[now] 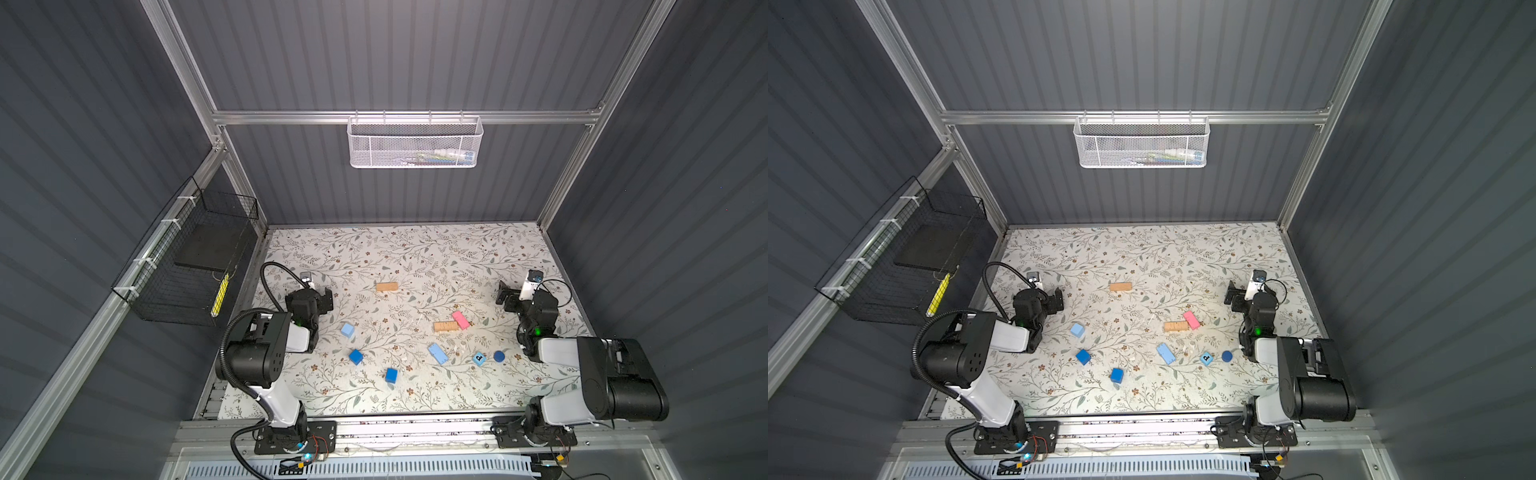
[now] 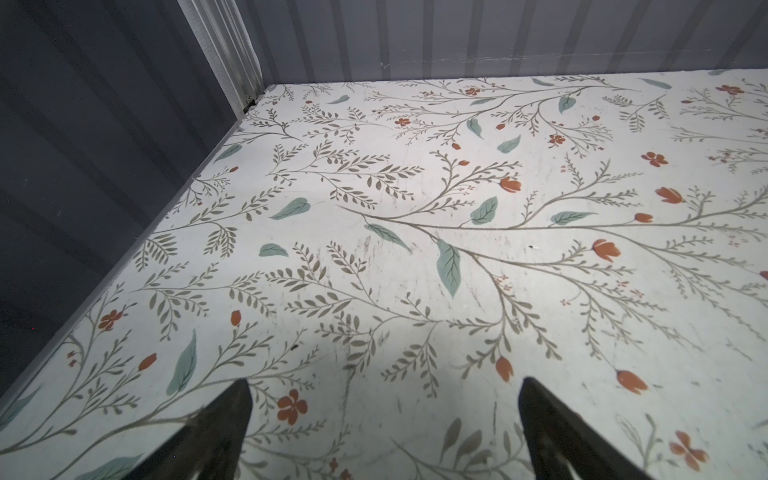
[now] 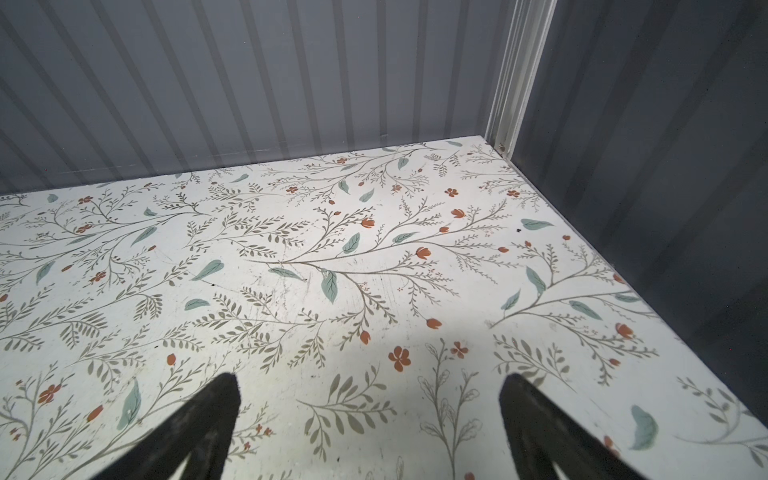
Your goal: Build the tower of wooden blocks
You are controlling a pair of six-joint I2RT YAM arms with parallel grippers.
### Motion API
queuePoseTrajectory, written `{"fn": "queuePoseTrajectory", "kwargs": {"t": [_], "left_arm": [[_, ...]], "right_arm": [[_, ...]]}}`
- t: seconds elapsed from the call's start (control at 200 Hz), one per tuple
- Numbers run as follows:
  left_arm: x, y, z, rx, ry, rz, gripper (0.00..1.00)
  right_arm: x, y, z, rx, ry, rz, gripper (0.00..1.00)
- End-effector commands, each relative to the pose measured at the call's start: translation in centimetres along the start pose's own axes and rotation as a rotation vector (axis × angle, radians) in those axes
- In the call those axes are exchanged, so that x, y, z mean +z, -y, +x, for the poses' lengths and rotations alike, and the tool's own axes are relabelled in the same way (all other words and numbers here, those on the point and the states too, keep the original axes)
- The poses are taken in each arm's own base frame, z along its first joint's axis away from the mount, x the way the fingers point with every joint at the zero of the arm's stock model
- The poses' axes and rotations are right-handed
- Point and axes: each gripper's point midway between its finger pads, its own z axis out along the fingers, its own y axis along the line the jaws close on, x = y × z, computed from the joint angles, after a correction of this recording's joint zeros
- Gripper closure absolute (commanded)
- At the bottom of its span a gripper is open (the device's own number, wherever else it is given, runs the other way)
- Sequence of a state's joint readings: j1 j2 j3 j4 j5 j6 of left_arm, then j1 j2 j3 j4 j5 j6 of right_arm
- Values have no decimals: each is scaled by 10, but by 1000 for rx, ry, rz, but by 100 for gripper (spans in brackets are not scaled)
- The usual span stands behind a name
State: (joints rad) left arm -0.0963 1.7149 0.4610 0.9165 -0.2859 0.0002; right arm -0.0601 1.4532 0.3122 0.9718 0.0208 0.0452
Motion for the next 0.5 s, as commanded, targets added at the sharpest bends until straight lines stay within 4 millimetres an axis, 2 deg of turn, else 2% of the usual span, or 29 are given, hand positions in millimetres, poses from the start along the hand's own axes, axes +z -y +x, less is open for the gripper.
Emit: {"fn": "queuePoseTrajectory", "kwargs": {"t": [0.0,0.225,0.28,0.38,0.495], "left_arm": [[1,-1,-2,-3,3,4,0],[1,-1,-3,-4,9,2,0],[-1,-8,-13,-14,18,-36,1],[-8,-15,-36,-15,-30,-63,2],[-25,-10,-68,-35,-27,-13,6]], "right_arm": [[3,-1,-4,11,8,-9,1],[2,-1,-5,11,11,-11,1],[0,-2,-8,12,19,-8,1],[-10,2,-29,11,19,26,1],[-22,4,-47,67,-38,52,2]]}}
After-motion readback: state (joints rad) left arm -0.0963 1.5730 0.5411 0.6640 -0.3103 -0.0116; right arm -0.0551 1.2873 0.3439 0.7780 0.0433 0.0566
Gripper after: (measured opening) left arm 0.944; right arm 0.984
